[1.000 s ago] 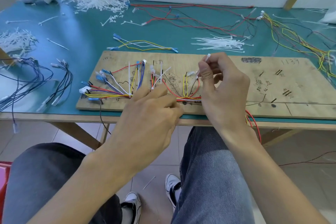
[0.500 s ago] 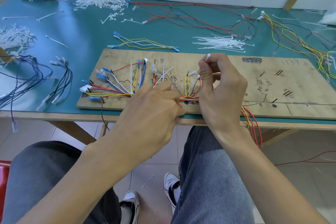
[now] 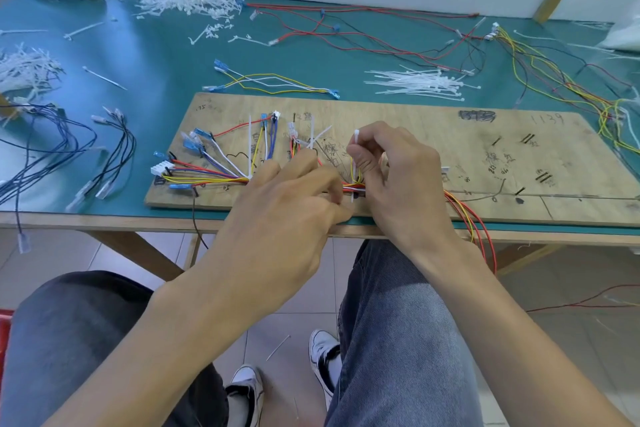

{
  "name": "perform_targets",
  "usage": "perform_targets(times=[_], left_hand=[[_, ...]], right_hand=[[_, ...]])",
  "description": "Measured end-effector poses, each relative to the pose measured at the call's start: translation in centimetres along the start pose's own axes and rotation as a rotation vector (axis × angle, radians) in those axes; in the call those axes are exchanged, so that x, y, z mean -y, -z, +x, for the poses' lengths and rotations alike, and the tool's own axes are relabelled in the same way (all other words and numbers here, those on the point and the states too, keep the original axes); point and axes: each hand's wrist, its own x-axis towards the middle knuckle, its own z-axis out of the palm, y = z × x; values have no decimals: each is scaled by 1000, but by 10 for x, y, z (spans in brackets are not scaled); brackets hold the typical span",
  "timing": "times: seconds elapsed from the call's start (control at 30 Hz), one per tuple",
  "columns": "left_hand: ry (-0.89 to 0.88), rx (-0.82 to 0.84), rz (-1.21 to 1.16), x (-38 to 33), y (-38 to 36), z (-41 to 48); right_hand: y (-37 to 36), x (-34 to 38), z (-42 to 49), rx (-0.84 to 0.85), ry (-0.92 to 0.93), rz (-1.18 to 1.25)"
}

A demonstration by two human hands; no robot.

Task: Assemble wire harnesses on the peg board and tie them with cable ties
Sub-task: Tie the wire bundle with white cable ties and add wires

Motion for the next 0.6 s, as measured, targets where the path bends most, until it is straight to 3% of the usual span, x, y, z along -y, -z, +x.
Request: perform_targets(times=[0.27, 0.6], left_hand=[[47, -133, -109, 2, -7, -9], [-42, -207, -68, 5, -22, 0]], right_hand=[[8, 1, -8, 8, -28, 22], [10, 1, -10, -12, -142, 187]])
